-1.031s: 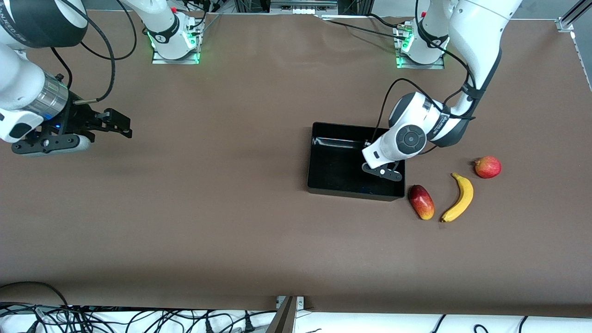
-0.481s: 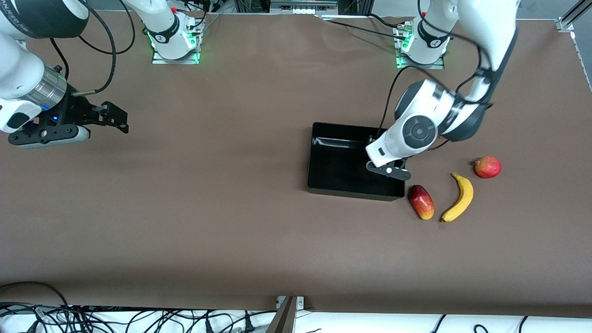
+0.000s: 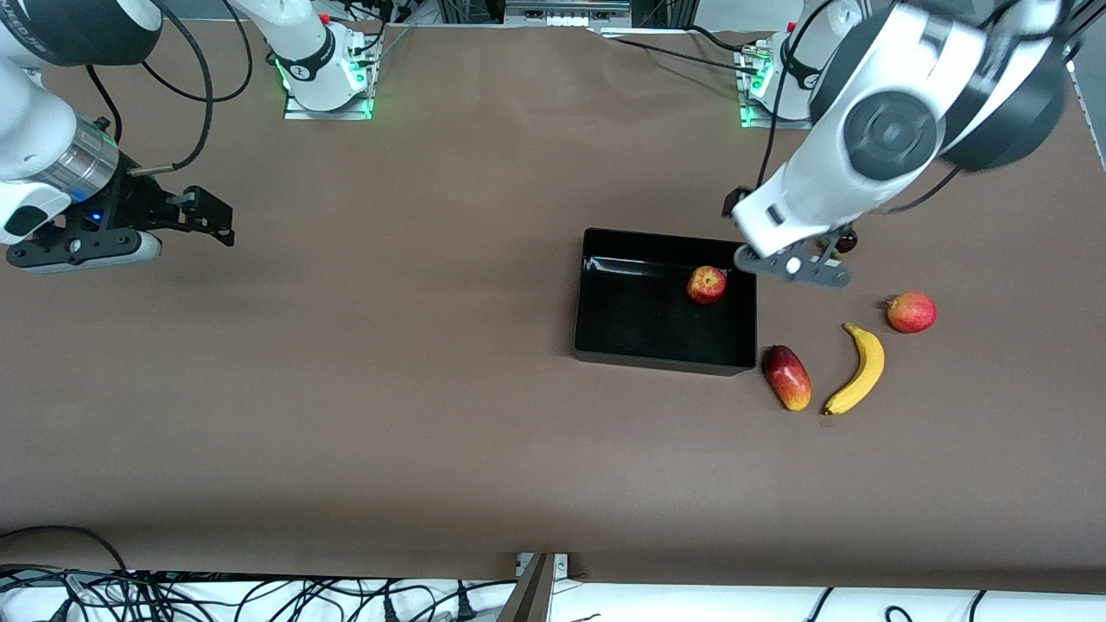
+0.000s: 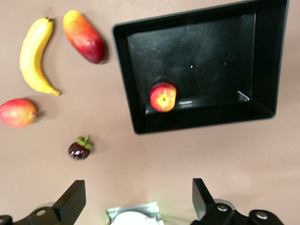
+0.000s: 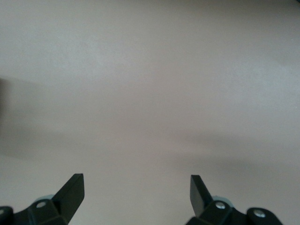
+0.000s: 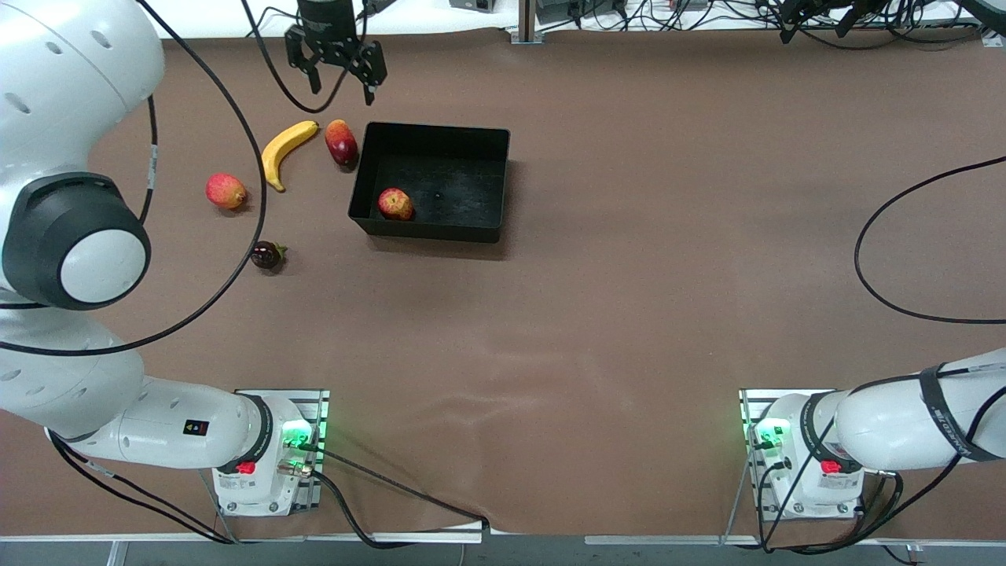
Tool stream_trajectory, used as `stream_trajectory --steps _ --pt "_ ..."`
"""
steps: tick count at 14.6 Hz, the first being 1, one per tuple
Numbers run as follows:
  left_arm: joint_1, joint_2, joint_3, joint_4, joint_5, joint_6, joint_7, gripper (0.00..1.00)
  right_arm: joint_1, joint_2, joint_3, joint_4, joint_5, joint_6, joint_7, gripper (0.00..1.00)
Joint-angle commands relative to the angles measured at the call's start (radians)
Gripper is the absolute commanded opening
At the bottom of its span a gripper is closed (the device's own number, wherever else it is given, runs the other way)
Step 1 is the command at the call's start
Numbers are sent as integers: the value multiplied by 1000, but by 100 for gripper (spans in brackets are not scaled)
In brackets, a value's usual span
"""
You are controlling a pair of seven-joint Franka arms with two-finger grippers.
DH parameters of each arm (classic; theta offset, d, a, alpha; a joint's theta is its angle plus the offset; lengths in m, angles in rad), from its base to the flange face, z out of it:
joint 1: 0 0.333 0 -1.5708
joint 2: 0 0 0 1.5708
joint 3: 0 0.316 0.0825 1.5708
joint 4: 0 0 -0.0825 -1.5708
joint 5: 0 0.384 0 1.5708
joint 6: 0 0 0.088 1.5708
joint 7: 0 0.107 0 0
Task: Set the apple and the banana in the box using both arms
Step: 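Carry the red apple into the box with the left gripper and release, then move the left gripper to the yellow banana and grasp it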
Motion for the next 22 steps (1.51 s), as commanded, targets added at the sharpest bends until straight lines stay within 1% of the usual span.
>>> stream_trajectory --steps 1,3,9,12,15,18,22 --pt "5 -78 1 12 -42 -93 0 100 -17 -11 12 14 -17 -29 -6 100" --pt "3 -97 1 12 -47 -125 1 100 -16 -11 12 15 -19 -21 -4 100" --pt "3 -96 1 8 -47 -127 4 100 -22 -10 11 15 -20 -23 -3 100" --pt "2 -83 2 -2 -45 -104 4 100 -23 -4 9 15 -20 -16 -1 100" --pt "6 -80 4 -35 -36 -38 4 100 -22 -4 11 15 -20 -15 -1 100" --pt "31 -82 10 -32 -32 -32 4 100 -22 -2 11 15 -19 -15 -1 100" --pt "118 -79 10 -31 -30 5 9 100 -22 -2 11 15 -19 -13 -1 100"
